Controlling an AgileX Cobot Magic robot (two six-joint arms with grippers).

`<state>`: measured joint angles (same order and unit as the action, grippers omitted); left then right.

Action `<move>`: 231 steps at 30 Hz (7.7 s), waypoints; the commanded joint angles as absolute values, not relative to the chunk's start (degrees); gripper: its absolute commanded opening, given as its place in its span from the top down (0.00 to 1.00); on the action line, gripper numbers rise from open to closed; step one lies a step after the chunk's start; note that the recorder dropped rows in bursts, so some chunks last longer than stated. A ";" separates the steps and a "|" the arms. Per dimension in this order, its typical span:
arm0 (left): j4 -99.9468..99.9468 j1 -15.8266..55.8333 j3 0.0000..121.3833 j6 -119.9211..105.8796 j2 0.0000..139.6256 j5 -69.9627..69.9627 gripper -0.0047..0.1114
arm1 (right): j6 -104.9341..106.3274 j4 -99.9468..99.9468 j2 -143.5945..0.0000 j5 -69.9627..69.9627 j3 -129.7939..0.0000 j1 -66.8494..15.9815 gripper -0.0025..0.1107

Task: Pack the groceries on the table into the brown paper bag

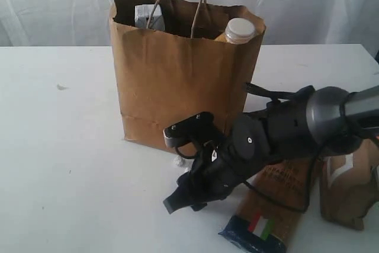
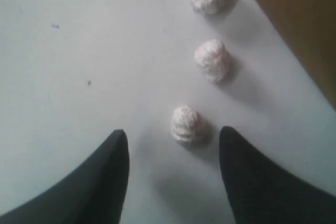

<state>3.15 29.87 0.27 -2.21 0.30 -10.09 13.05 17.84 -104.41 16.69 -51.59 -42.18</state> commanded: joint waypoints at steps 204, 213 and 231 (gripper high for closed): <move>3.08 29.84 0.00 -2.78 0.00 -10.29 0.96 | 16.47 17.05 -86.57 26.60 -50.14 -38.43 0.50; 3.08 29.84 0.00 -2.78 0.00 -10.29 0.96 | 16.47 17.03 -101.46 25.08 -57.40 -39.91 0.50; 3.08 29.84 0.00 -2.78 0.00 -10.29 0.96 | 16.37 16.90 -109.97 24.29 -63.96 -39.91 0.50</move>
